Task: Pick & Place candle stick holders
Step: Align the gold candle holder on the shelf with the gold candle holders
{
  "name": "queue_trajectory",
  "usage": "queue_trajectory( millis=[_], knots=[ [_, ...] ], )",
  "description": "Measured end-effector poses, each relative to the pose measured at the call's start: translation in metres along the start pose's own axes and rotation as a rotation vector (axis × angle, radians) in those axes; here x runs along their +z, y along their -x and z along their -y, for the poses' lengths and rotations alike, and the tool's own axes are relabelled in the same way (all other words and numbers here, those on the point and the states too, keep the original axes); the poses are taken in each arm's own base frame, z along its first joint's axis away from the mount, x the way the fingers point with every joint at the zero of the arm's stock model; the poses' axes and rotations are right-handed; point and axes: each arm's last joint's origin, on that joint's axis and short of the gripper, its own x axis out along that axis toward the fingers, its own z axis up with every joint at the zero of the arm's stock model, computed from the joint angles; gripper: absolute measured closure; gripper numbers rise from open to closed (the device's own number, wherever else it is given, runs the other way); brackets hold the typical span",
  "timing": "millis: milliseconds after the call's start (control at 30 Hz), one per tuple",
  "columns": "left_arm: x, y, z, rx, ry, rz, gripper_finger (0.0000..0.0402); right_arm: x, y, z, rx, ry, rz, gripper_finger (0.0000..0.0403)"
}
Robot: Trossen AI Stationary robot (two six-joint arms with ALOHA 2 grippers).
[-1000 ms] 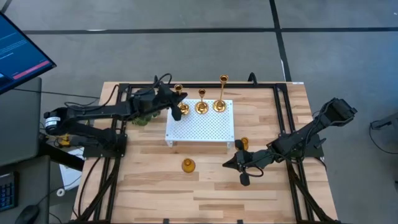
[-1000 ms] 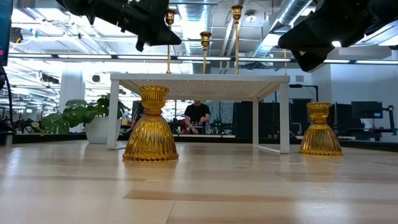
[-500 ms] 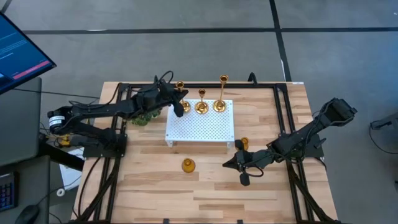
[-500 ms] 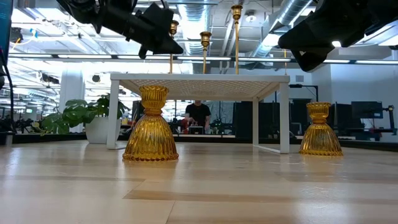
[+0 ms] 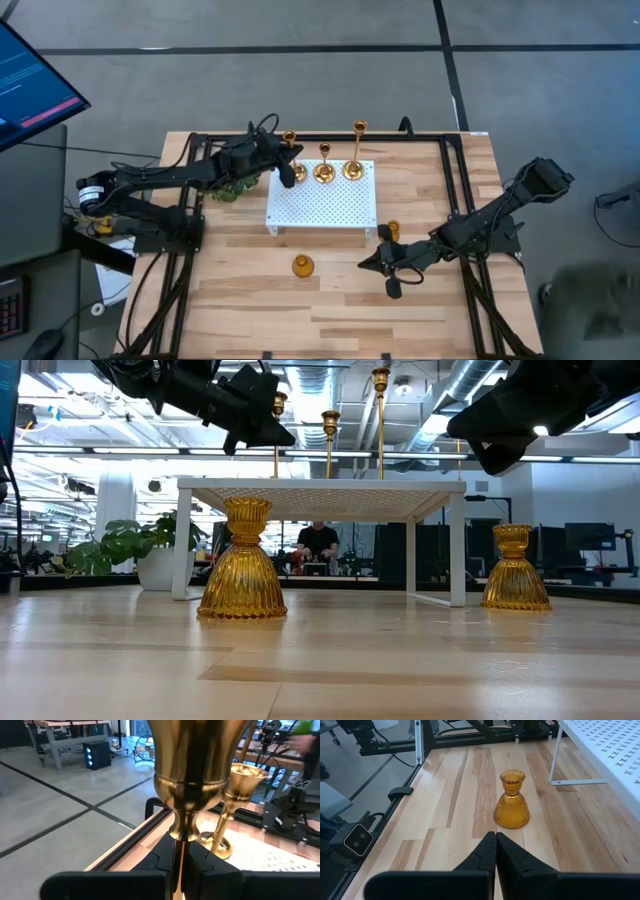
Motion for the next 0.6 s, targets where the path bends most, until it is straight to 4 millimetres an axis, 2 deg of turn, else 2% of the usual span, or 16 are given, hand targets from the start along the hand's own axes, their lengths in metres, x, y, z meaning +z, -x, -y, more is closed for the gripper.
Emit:
queue_trajectory(
  millis=[600],
  knots=[
    [-0.0003,0.0,0.0,-0.001,0.004,-0.003,0.0372,-0.0011,0.0,0.0004,-0.003,0.005,-0.011,0.0403]
  ],
)
